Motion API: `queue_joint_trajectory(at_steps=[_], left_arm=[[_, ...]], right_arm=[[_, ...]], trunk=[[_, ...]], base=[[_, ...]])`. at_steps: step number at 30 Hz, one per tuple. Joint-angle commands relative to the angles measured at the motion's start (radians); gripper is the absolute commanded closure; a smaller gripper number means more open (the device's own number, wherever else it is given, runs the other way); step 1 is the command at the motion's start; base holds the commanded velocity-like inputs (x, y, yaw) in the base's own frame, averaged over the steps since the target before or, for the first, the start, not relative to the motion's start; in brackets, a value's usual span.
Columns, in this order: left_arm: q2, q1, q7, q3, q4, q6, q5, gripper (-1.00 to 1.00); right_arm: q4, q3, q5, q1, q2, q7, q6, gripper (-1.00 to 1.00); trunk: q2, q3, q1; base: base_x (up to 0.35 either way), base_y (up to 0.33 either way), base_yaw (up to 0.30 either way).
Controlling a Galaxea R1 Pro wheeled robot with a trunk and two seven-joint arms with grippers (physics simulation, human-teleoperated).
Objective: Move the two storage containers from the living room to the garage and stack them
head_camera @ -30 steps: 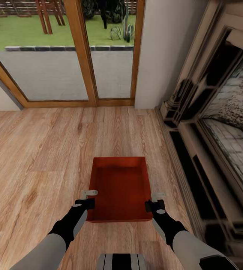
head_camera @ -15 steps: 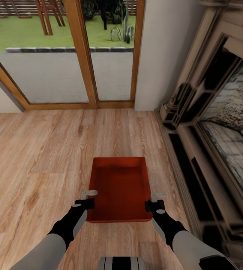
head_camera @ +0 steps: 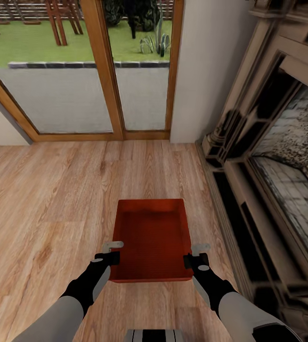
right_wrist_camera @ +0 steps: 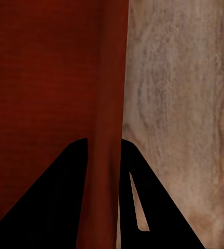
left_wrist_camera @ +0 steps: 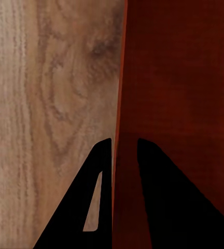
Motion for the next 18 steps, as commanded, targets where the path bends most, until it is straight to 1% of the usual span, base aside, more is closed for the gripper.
queue_joint_trajectory(at_steps=[1,18], left_arm=[[0.002,0.0,0.015,0.001,-0.004,0.008,-0.016,1.0],[0.002,0.0,0.014,0.002,-0.003,0.008,-0.014,1.0]], right_arm=[[0.003,-0.006,0.004,0.0,-0.009,-0.008,-0.001,1.0],[0.003,-0.005,0.006,-0.001,-0.006,-0.008,-0.005,1.0]], trunk=[[0.007,0.003,-0.004],[0.126,0.056,-0.069]], base=[[0.0,0.0,0.0],[0.0,0.0,0.0]])
